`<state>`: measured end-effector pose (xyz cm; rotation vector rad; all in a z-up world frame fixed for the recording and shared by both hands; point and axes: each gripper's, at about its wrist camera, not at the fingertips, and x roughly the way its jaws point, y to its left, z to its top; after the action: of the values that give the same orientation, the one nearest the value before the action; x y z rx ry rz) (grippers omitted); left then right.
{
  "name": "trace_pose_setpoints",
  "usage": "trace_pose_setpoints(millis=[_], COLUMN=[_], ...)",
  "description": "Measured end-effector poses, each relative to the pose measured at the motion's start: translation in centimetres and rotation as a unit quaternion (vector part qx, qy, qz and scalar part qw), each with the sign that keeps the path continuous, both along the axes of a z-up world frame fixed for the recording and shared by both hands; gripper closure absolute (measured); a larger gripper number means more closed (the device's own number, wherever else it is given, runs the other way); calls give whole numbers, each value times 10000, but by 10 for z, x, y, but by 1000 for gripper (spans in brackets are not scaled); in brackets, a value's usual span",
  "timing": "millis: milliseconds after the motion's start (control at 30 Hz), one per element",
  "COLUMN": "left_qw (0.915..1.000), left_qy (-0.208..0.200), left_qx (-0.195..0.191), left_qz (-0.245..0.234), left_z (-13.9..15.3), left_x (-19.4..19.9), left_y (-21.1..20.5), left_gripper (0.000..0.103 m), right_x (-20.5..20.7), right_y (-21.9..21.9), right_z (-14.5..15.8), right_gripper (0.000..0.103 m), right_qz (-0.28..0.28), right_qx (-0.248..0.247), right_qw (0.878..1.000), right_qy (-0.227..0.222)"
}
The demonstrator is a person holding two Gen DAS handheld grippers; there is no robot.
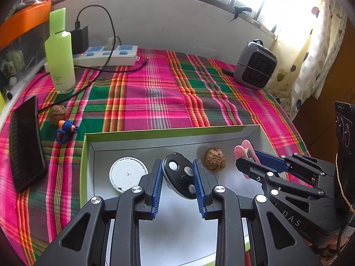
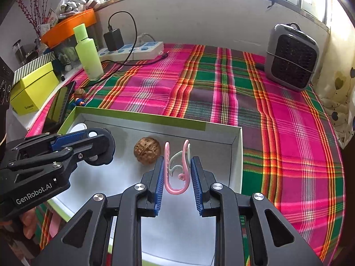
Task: Organize objects
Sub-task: 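Carry the black disc with the left tool into the box while the right tool carries the pink clip there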
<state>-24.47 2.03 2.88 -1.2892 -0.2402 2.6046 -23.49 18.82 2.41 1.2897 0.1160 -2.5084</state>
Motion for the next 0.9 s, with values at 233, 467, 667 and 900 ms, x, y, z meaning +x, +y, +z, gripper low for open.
trace_pose_setpoints(millis=[233,467,667,900], left_qw=[10000,9999,9999,9999], left_qy=[27,10,-58,-50], left_qx=[-47,-134,-100,-126], left_qz=[-41,-90,-75,-67], left_z=[-2,-4,-8,-8], left_x=[-10,-15,-18,-19], left_y=[3,6,6,6], left_gripper=[78,78,78,78], right_x=[-11,-17,-18,-20], right_y=[-1,-2,-5,-6], right_z=[-3,-7,-10,-11], right_gripper=[78,78,78,78], right_qz=[-2,34,58,42], right_qx=[73,100,129,142], right_qw=[10000,9999,9999,9999], right_qy=[-42,-87,-96,-77])
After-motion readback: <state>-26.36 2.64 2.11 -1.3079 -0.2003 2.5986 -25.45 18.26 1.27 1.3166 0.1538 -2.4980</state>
